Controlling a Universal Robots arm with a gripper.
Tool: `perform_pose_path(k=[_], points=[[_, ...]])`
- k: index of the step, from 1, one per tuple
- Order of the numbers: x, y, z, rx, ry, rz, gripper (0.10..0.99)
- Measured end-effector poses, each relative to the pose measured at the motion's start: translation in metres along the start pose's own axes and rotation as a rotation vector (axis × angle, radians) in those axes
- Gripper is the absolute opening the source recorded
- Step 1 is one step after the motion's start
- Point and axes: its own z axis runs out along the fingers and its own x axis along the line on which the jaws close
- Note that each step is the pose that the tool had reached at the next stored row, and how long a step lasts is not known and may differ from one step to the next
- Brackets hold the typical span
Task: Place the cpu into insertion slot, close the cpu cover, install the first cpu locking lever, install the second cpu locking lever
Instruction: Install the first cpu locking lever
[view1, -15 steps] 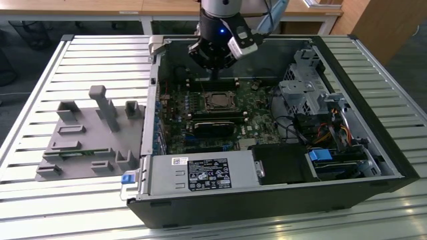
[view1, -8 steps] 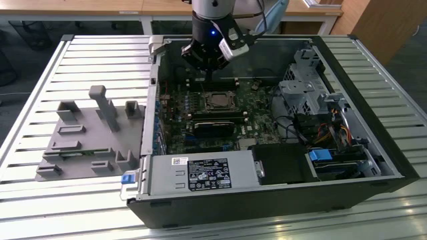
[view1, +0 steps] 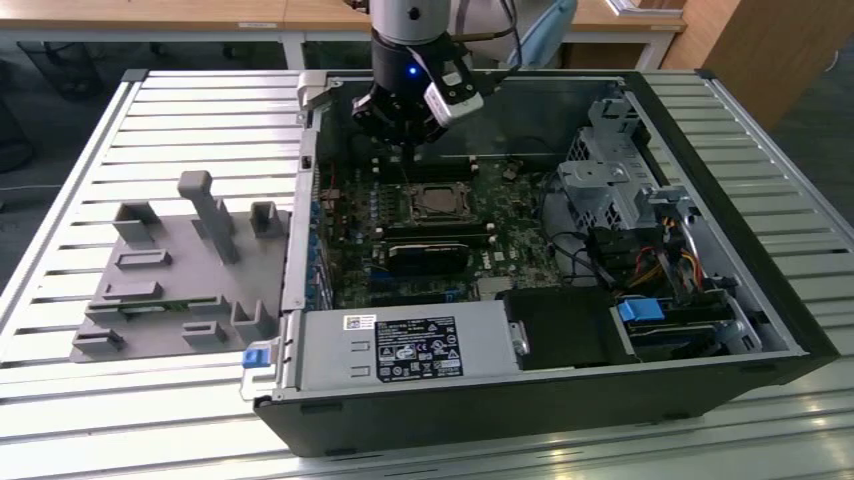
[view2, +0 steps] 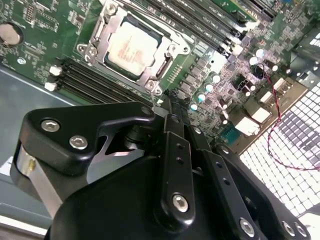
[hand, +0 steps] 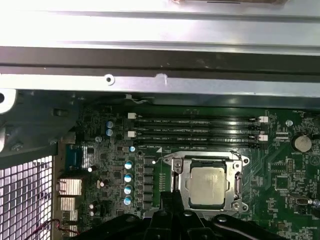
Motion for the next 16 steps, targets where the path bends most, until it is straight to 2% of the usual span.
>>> perform_pose_path(k=[12,16], points=[[0.0171,0.0066,0.0054,0.0,-0.0029,0.006,0.106],[0.0205,0.0102,0.0075,0.0,-0.0032,0.007,0.106]])
